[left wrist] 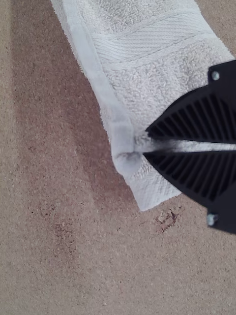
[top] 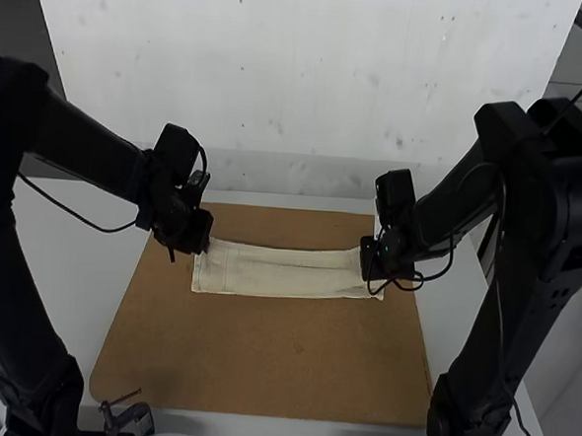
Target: Fold the towel.
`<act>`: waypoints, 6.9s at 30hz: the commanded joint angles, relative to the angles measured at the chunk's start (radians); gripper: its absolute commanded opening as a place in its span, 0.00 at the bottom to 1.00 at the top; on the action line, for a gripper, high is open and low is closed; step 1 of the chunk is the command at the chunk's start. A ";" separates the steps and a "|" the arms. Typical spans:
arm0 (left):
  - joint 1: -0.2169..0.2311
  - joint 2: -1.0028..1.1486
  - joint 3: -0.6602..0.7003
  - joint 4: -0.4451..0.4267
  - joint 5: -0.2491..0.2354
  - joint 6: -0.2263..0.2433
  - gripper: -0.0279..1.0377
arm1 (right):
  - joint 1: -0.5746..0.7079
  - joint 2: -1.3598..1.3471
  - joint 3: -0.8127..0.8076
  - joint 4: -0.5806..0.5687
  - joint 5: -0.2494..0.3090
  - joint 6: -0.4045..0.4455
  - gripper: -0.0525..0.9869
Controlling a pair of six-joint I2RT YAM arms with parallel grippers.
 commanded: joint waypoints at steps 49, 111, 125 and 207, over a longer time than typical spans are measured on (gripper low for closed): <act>0.173 -0.159 0.029 -0.002 0.115 0.041 0.97 | -0.198 0.168 0.167 -0.228 -0.017 0.123 0.07; 0.201 -0.266 -0.017 0.058 0.130 0.051 0.97 | 0.378 0.191 0.560 -0.593 0.195 0.330 0.07; 0.201 -0.265 -0.021 0.061 0.132 0.053 0.97 | 0.366 0.018 0.542 -0.504 0.187 0.341 0.58; 0.124 -0.906 -0.118 -0.023 -0.032 0.091 0.95 | -0.152 -0.852 -0.060 -0.216 -0.032 0.101 0.98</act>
